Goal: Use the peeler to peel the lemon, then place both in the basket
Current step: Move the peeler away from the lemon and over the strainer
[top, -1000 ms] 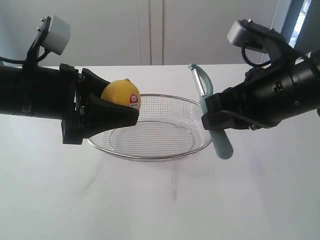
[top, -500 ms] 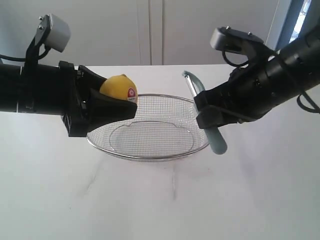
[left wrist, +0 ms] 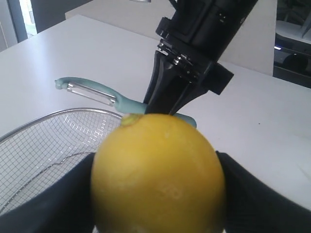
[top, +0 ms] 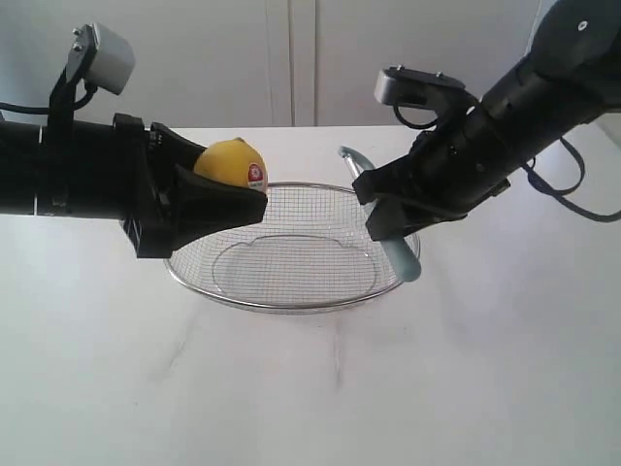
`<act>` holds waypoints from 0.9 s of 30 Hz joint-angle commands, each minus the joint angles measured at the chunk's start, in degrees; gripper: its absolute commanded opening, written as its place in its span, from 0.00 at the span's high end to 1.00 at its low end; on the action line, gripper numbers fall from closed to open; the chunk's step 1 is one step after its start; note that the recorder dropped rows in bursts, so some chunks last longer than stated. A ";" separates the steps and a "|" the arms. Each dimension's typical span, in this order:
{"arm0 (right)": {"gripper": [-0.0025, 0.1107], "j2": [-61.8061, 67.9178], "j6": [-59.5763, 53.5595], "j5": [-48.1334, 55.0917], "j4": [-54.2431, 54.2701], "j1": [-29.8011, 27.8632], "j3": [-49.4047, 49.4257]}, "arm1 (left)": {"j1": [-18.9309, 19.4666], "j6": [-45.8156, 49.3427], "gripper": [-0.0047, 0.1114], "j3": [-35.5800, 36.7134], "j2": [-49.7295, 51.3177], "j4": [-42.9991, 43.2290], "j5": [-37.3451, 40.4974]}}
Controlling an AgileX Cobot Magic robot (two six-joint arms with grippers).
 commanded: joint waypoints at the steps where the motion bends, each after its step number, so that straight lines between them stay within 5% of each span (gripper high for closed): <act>1: 0.98 2.21 -0.14 1.23 -3.67 -0.12 -3.89 | -0.14 -0.27 0.96 -0.03 -0.30 -2.00 0.38; 14: 0.98 12.39 -0.14 4.97 -14.06 -0.12 -17.83 | -0.14 -0.04 0.96 -0.03 -0.30 -2.00 -0.22; 27: 0.98 16.63 -7.53 4.35 -13.69 0.51 -20.34 | -0.14 -0.04 0.96 -0.03 -0.30 -2.00 -0.01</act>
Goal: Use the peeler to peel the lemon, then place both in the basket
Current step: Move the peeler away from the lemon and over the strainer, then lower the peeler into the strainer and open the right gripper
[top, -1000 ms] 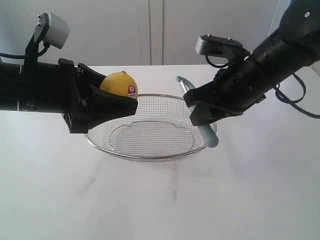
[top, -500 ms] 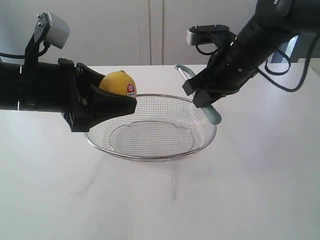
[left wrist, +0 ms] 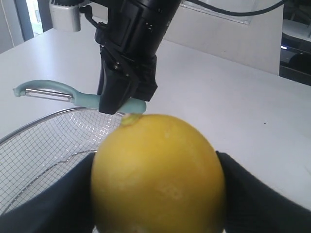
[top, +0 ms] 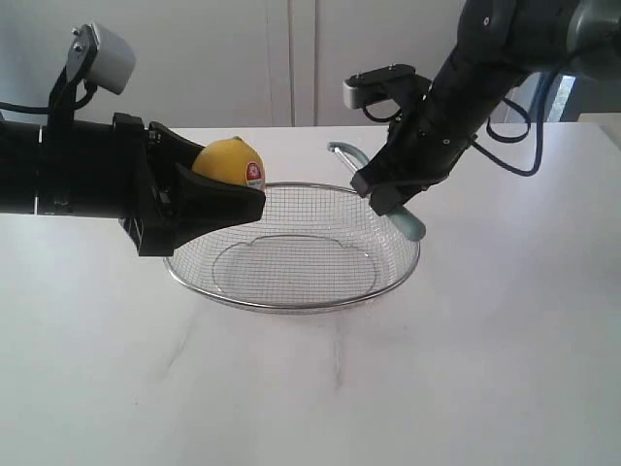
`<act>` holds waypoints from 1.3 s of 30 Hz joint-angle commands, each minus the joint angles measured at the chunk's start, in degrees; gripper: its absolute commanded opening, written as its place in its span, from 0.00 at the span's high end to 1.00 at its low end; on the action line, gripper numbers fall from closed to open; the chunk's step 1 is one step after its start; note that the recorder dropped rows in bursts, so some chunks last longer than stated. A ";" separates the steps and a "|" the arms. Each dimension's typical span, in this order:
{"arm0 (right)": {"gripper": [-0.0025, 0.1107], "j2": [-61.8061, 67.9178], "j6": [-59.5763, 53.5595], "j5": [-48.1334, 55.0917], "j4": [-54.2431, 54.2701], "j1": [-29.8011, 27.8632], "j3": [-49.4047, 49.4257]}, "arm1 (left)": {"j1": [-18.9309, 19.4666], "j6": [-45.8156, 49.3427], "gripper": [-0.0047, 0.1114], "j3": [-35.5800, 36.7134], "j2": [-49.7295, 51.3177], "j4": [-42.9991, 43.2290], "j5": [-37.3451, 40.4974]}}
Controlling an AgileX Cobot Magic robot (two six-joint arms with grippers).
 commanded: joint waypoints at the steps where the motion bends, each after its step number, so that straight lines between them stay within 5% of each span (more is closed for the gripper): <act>1: 0.98 0.05 -1.58 -0.49 0.16 1.07 -0.70 | -0.14 -0.04 0.96 -0.03 -0.30 -2.00 0.95; 21: 0.98 7.41 -3.46 -3.14 -0.52 7.21 -4.40 | -0.14 -0.04 0.96 -0.03 -0.30 -2.00 0.95; 39: 0.98 10.49 -3.85 -5.29 -5.06 7.22 -4.40 | -0.14 -0.04 0.96 -0.03 -0.30 -2.00 0.95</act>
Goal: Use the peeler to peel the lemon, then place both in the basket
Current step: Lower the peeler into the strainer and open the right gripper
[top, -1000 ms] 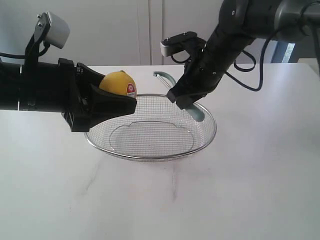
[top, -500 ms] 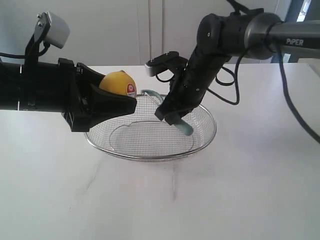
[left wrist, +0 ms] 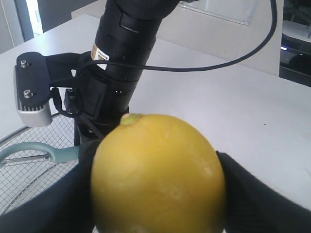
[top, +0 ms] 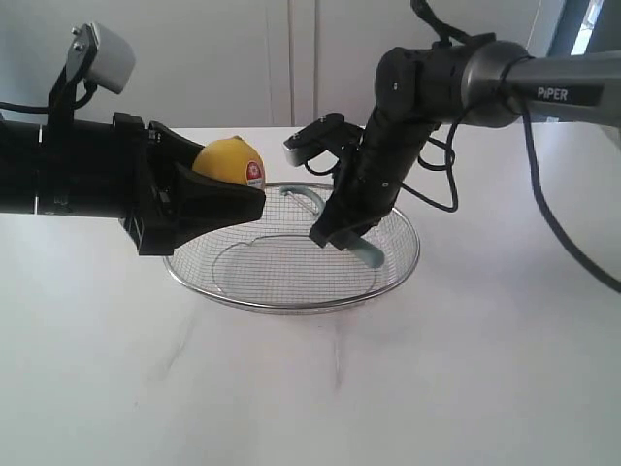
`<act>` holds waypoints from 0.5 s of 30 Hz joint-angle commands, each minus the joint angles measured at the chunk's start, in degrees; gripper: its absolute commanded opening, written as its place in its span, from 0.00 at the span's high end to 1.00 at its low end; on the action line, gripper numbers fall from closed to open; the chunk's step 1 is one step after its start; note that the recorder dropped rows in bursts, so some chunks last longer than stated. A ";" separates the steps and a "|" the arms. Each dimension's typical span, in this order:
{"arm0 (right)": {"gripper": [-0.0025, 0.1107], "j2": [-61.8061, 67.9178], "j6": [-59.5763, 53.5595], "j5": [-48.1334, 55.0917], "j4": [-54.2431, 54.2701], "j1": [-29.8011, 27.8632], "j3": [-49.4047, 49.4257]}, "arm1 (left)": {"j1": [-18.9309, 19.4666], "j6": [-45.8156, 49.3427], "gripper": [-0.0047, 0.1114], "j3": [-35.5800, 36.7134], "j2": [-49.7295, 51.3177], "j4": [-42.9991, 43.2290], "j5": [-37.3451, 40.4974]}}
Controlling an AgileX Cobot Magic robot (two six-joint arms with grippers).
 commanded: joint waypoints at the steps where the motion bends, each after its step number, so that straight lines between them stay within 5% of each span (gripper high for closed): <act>1: 0.98 1.22 -0.74 -1.14 0.23 -0.05 -0.39 | -0.14 -0.04 0.96 -0.03 -0.30 -1.76 0.95; 15: 0.96 2.84 1.07 -1.25 0.23 -0.05 -0.39 | -0.14 0.30 0.96 -0.03 -0.30 -1.76 0.94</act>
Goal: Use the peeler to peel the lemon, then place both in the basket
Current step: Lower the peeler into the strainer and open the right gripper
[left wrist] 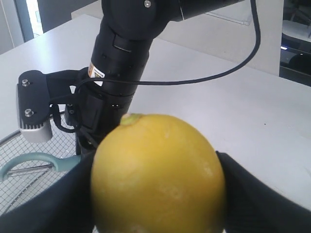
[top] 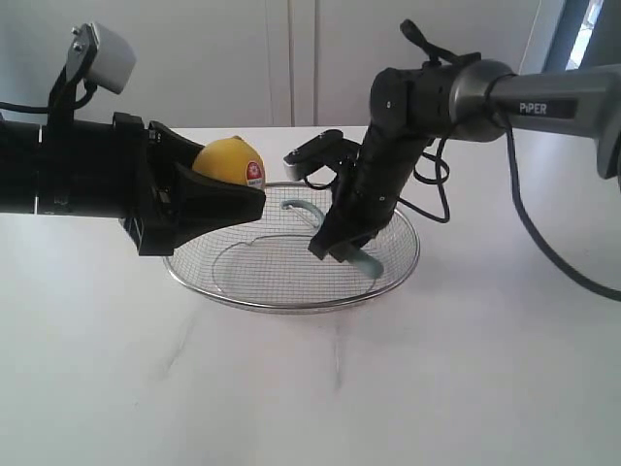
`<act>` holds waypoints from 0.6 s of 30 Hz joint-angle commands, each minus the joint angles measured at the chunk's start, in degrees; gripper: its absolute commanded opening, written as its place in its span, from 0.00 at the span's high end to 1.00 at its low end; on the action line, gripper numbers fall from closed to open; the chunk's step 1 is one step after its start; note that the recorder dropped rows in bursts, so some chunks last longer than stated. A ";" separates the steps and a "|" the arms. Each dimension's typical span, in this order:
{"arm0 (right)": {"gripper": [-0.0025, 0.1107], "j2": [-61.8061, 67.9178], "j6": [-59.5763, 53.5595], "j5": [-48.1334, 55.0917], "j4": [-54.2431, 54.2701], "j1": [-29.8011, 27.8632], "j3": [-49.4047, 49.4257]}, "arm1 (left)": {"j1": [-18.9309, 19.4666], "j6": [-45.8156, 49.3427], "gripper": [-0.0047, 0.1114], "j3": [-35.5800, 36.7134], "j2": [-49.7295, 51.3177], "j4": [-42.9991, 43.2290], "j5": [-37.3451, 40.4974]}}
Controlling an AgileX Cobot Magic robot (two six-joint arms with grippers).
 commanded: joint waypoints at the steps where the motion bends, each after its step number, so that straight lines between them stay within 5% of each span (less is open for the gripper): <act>1: 0.95 0.19 0.56 -0.19 0.23 -0.05 -0.39 | -0.14 0.19 0.96 -0.03 -0.30 -1.76 0.94; 18: 0.64 0.29 0.56 -0.40 0.23 -0.05 -0.39 | -0.14 0.19 0.96 -0.03 -0.30 -1.76 0.94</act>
